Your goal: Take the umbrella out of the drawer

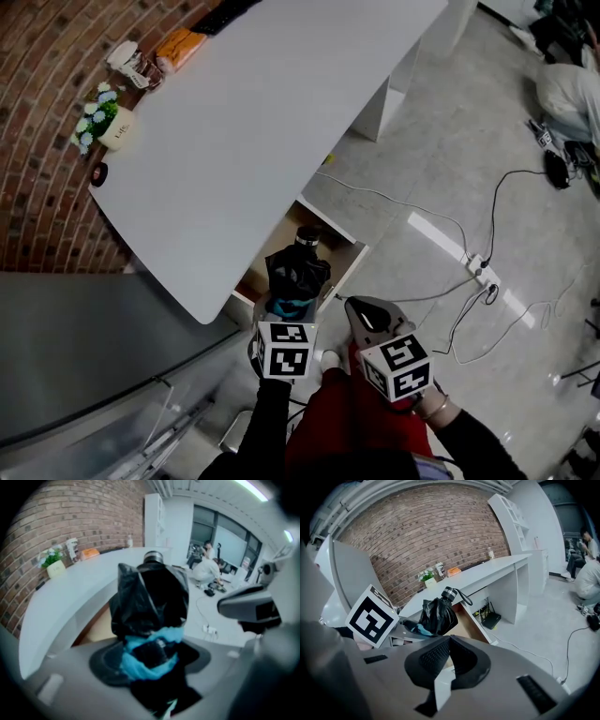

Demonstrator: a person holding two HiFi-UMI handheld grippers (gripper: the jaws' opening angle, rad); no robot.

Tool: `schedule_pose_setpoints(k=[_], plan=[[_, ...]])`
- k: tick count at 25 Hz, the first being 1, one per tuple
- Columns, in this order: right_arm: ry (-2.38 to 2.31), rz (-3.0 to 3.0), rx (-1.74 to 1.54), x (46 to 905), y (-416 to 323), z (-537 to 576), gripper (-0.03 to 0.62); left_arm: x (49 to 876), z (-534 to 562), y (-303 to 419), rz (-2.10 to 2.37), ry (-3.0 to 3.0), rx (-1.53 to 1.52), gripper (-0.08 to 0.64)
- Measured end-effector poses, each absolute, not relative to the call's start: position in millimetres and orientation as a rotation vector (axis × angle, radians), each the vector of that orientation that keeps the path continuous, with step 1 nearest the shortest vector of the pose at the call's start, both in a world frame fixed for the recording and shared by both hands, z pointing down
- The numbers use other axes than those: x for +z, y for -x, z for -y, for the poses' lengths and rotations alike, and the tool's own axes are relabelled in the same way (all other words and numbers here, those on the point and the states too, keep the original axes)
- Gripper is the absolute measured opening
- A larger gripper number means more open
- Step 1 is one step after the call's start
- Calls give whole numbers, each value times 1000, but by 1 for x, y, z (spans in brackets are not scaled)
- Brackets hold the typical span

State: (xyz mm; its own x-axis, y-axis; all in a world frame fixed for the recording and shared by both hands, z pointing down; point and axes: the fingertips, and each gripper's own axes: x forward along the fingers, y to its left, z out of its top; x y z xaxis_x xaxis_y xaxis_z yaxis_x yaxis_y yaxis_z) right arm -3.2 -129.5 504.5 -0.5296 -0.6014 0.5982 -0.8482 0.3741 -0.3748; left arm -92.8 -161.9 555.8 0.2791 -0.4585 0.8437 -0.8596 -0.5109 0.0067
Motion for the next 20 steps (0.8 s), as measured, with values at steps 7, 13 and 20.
schedule_pose_setpoints(k=[7, 13, 20], plan=[[-1286, 2293, 918, 480, 4, 121, 2, 521, 149, 98, 1214, -2103, 1037, 272], [-1285, 2331, 869, 456, 11, 114, 2, 490, 145, 111, 1271, -2126, 983, 272], [-1298, 2361, 829, 428, 14, 108, 2, 449, 131, 118, 1326, -2157, 877, 272]])
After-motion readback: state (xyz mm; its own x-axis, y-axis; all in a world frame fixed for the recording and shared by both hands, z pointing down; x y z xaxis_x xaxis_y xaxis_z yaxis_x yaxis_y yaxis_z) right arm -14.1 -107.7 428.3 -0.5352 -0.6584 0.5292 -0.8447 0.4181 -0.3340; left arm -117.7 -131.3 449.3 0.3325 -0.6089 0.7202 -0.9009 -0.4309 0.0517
